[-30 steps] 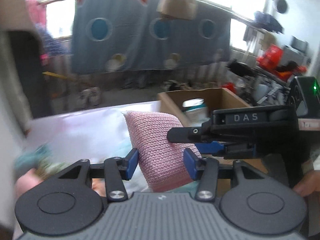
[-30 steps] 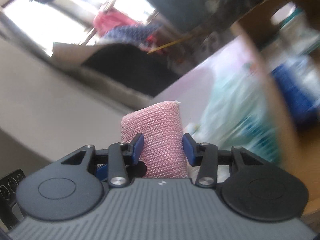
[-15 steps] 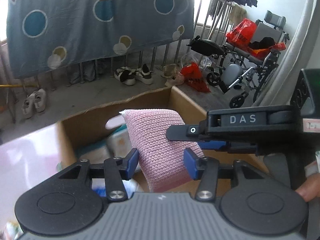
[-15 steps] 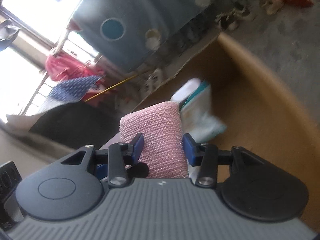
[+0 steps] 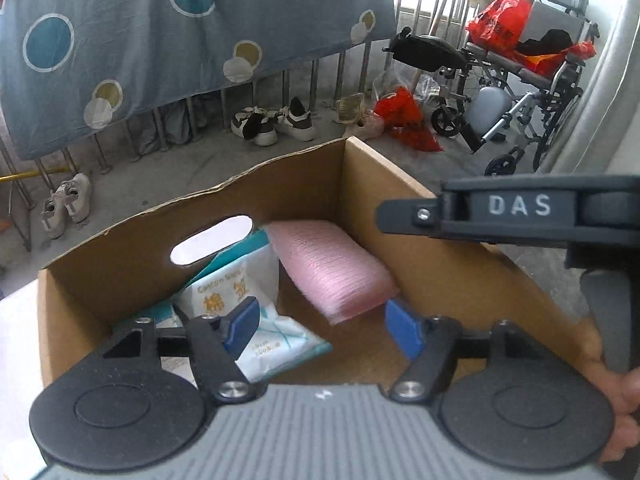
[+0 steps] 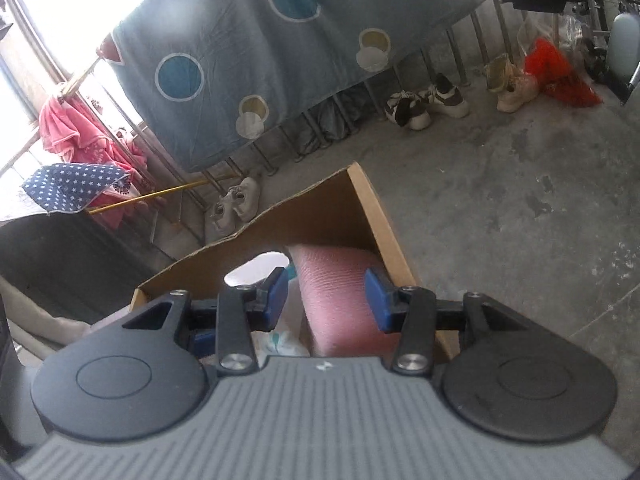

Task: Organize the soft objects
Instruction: 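Carry the pink sponge pad into the cardboard box and open the right gripper, then move the right gripper back to the pink plush pig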

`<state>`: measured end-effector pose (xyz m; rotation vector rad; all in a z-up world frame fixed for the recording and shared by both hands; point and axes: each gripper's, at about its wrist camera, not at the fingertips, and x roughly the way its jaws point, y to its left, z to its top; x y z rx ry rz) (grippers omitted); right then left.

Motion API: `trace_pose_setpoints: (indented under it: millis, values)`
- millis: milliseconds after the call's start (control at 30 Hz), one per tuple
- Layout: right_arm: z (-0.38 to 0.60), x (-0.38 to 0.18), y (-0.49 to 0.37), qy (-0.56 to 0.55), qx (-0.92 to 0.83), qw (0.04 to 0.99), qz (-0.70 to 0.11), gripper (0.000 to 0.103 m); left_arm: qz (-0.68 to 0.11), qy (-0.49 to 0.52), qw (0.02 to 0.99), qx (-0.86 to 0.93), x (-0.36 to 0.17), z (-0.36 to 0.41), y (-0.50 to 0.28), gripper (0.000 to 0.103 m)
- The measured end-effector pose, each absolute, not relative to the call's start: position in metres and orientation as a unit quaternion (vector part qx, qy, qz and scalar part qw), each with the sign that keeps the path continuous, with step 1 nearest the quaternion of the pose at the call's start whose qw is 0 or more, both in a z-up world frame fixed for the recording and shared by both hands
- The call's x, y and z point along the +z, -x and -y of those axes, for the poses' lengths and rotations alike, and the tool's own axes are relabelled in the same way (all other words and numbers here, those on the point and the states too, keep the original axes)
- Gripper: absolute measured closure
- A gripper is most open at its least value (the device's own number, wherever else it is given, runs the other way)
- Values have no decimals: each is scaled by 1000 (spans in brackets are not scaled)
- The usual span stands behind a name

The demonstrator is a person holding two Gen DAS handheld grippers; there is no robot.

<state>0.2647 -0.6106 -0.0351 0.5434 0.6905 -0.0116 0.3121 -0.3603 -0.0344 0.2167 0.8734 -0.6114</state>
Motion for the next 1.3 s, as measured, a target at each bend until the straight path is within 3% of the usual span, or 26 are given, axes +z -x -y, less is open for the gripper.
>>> trace_pose_setpoints:
  millis: [400, 500, 900, 1300]
  values:
    - [604, 10, -204, -279, -1, 909, -310, 60, -403, -93, 874, -254, 21, 294, -286, 31]
    - [593, 28, -179, -296, 14, 908, -296, 60, -397, -87, 880, -248, 38, 267, -274, 28]
    - [515, 64, -94, -354, 126, 884, -279, 56, -383, -56, 910, -149, 86, 85, -206, 23]
    - [381, 65, -102, -354, 249, 839, -330, 52, -383, 25, 923, -29, 72, -70, -122, 23]
